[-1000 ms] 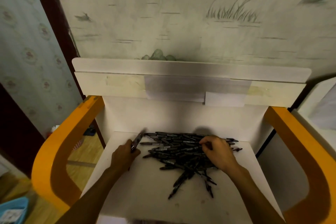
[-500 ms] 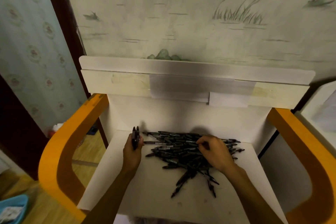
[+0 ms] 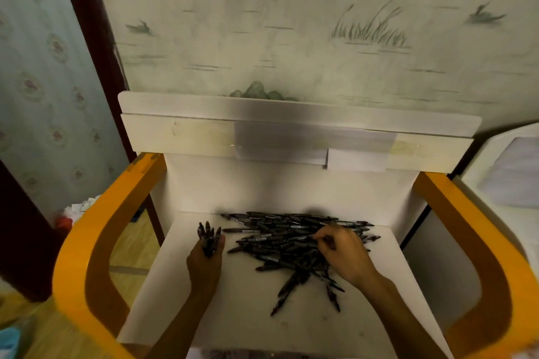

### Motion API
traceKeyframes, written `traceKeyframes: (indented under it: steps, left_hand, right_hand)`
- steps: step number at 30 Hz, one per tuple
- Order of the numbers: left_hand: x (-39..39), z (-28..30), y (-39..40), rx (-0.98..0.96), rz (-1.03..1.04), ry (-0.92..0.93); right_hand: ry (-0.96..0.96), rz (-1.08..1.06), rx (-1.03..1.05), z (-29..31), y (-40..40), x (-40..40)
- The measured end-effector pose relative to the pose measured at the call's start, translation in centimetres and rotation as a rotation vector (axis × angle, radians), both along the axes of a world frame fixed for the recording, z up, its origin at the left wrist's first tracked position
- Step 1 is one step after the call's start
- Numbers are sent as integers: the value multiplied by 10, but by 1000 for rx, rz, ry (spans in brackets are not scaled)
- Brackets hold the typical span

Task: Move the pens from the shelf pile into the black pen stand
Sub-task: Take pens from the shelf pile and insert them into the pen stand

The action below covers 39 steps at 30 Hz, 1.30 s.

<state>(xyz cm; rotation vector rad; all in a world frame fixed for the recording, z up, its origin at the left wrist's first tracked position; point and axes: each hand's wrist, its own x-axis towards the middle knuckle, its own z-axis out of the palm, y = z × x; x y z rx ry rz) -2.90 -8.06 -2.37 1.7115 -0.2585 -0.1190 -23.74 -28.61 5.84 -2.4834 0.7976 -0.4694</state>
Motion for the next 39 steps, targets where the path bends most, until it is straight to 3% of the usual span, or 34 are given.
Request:
traceKeyframes:
  steps: [5,9,21,31,39]
  left_hand:
    - [-7,-8,8,62,-38,-68]
    - [-12,4,5,-9,-28,30]
    - [-72,121,-68,-27,-694,132]
    - [-216,189,-101,-126,-960,104]
    - [-354,192,-130,-169,-1033,165]
  right_hand:
    - [29,-31,-12,5,9,-8]
    - [20,-64,-15,12,17,-16]
    - [-98,-190,-125,84,31,-73]
    - [-117,-335,-243,114,13,-216]
    - [-90,-412,-234,110,-3,-373]
